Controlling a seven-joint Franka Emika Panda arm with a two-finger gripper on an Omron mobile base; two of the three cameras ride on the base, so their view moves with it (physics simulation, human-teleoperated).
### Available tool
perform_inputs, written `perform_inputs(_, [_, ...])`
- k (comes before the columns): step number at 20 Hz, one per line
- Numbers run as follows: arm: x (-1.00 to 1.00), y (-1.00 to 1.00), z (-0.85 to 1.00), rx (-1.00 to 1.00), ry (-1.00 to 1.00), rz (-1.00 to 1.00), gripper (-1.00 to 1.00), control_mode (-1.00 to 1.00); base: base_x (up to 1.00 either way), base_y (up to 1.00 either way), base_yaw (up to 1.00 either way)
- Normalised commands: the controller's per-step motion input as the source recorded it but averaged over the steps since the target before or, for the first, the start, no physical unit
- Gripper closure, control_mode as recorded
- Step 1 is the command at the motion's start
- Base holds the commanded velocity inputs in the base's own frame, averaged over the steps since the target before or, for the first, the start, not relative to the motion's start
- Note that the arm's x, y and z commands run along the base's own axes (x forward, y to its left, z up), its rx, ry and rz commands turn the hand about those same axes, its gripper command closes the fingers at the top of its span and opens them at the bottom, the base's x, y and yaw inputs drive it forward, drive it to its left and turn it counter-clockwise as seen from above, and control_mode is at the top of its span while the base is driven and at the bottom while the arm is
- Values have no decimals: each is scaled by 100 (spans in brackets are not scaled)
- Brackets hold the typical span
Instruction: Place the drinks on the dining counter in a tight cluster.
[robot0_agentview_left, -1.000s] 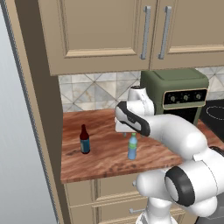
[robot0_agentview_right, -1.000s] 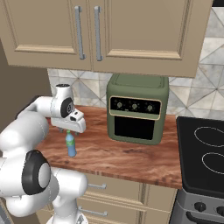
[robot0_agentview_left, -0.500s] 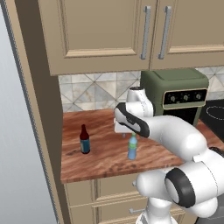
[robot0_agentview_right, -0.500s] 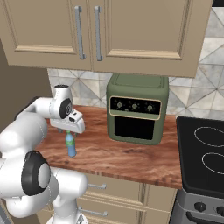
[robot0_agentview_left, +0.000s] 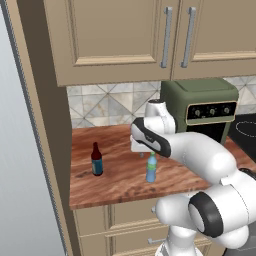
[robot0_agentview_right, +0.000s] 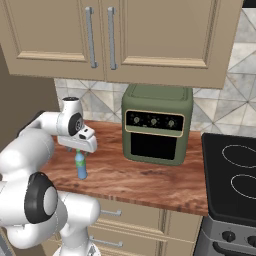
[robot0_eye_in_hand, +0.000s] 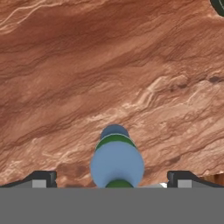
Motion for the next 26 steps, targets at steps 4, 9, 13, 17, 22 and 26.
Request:
perform_inputs(4, [0, -8, 0, 0, 0, -1, -100, -100, 0, 0, 0])
perform_inputs(9, [0, -6, 0, 0, 0, -2, -100, -100, 0, 0, 0])
perform_inputs(13, [0, 0, 0, 0, 0, 0, -100, -100, 0, 0, 0])
perform_inputs(17, [-6, 0, -2, 0, 0, 0, -100, -100, 0, 0, 0])
perform_inputs(22, [0, 0, -5, 0, 0, 0, -100, -100, 0, 0, 0])
perform_inputs(26, [0, 0, -6, 0, 0, 0, -100, -100, 0, 0, 0])
